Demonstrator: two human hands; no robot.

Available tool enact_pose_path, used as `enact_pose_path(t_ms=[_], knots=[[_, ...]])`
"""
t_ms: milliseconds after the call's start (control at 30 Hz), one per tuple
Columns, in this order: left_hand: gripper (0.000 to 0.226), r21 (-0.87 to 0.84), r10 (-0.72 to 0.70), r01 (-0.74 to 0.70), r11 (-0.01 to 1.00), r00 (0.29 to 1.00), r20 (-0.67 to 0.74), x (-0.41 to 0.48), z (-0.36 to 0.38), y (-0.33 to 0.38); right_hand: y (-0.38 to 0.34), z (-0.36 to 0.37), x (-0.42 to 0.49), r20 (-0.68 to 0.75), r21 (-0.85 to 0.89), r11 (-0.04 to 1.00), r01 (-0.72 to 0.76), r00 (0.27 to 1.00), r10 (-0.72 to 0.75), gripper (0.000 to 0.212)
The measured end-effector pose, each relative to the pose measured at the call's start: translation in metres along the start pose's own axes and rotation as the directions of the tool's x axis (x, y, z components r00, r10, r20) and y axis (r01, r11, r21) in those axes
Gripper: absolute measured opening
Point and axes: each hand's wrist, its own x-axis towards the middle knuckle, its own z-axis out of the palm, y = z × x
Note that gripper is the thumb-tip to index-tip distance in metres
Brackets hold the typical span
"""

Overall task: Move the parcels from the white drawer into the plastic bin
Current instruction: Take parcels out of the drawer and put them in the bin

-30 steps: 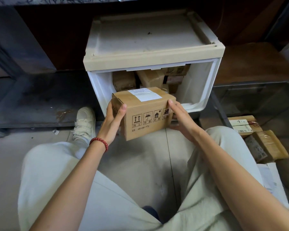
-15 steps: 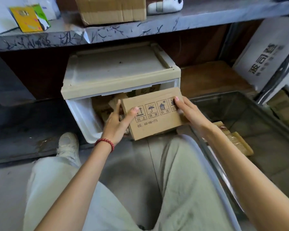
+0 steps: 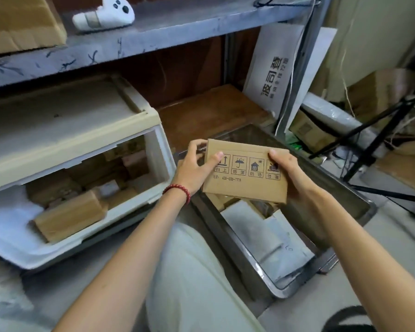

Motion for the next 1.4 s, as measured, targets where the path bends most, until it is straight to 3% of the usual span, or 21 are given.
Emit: enact_pose_path(t_ms=[67,133,200,367,467,600,733,867,967,1133,1267,1333,1400], knots=[[0.048,0.091,0.004,-0.009,0.996,0.998,0.06,0.012,0.022,0.0,0.02,-0.015,0.0,-0.017,0.073,0.994,-0.08,0.997,0.081,0.099],[0.05,0.175,0.024,-0.047,0.983,0.992,0.128,0.023,0.039,-0.004,0.042,-0.025,0.001,-0.02,0.159,0.976,-0.15,0.988,0.155,0.079],[0.05,0.283,0.052,-0.109,0.953,0.978,0.202,0.033,0.053,-0.013,0.062,-0.029,0.008,-0.084,0.241,0.944,-0.225,0.964,0.251,0.072],[0.043,0.684,0.103,-0.206,0.699,0.976,0.19,0.048,0.061,-0.046,0.088,-0.016,0.03,-0.248,0.454,0.853,-0.256,0.884,0.397,0.068],[0.042,0.763,0.102,-0.2,0.614,0.979,0.174,0.054,0.065,-0.073,0.092,-0.001,0.047,-0.186,0.594,0.767,-0.244,0.885,0.426,0.057],[0.043,0.823,0.108,-0.192,0.535,0.981,0.159,0.058,0.066,-0.095,0.093,0.025,0.076,-0.026,0.686,0.643,-0.34,0.872,0.489,0.056],[0.042,0.809,0.135,-0.129,0.573,0.989,0.063,0.06,0.067,-0.104,0.093,0.059,0.106,0.045,0.748,0.568,-0.342,0.881,0.471,0.056],[0.047,0.789,0.165,-0.135,0.599,0.985,0.044,0.059,0.069,-0.107,0.121,0.081,0.135,-0.016,0.873,0.448,-0.193,0.907,0.421,0.064],[0.049,0.768,0.158,-0.141,0.625,0.986,0.053,0.06,0.067,-0.11,0.145,0.086,0.143,-0.11,0.832,0.536,-0.142,0.905,0.41,0.073],[0.044,0.744,0.17,-0.143,0.653,0.985,0.04,0.061,0.068,-0.115,0.148,0.104,0.163,-0.055,0.717,0.636,-0.285,0.886,0.46,0.098],[0.047,0.748,0.177,-0.15,0.646,0.983,0.044,0.061,0.066,-0.117,0.132,0.111,0.171,0.005,0.319,0.823,-0.47,0.869,0.494,0.082],[0.048,0.745,0.176,-0.155,0.649,0.983,0.051,0.06,0.066,-0.118,0.129,0.104,0.168,-0.072,0.086,0.878,-0.47,0.876,0.476,0.075],[0.05,0.739,0.166,-0.146,0.658,0.985,0.048,0.059,0.066,-0.118,0.133,0.091,0.163,-0.169,-0.157,0.91,-0.383,0.918,0.358,0.073]])
